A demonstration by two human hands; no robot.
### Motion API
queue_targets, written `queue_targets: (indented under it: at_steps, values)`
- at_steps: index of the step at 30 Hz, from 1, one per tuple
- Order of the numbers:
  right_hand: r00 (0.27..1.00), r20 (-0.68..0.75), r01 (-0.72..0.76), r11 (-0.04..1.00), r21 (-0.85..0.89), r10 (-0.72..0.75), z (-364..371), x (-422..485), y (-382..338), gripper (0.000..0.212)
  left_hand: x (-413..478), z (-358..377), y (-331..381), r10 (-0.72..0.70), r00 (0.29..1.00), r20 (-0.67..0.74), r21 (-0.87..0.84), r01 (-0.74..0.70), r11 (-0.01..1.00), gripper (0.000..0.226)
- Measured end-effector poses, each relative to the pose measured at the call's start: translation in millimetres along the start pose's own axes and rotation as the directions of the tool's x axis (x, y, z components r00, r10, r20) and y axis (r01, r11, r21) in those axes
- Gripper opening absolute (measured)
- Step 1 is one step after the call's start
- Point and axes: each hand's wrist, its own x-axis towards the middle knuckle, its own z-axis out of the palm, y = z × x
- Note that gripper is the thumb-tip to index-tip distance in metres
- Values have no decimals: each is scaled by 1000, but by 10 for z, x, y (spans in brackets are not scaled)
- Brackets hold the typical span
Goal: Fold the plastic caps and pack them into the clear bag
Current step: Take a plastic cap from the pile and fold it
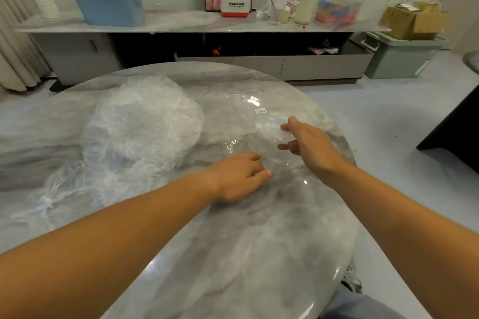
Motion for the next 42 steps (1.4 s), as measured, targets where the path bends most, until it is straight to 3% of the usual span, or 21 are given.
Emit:
queue_targets:
  at_steps: [4,10,18,25,29,34,39,42]
  values:
    - [998,53,-18,1000,12,17,13,-101,157,34,-146,155,-19,41,999,-18,116,-38,993,48]
    - [985,18,-169,929,329,173,-61,-284,313,41,-344,270,52,23,999,-39,281,-11,960,58]
    - [967,4,-225,848,479,255,-137,-418,400,44,-307,333,164,-3,998,-56,300,20,954,64]
    - [972,-11,-202,865,460,233,-157,-409,449,47,-360,307,92,27,996,-88,267,-3,964,96]
    - [982,-11,-171,912,373,188,-136,-441,450,46,-386,272,117,6,996,-84,235,14,972,72]
    - [990,43,-140,936,323,133,-126,-446,486,59,-365,249,139,-43,987,-155,51,52,997,82]
    - [989,62,-142,975,171,133,-131,-419,485,70,-415,206,238,-17,981,-192,89,35,995,78]
    - [979,73,-205,946,252,192,-110,-340,418,71,-442,223,253,20,984,-174,181,12,983,77]
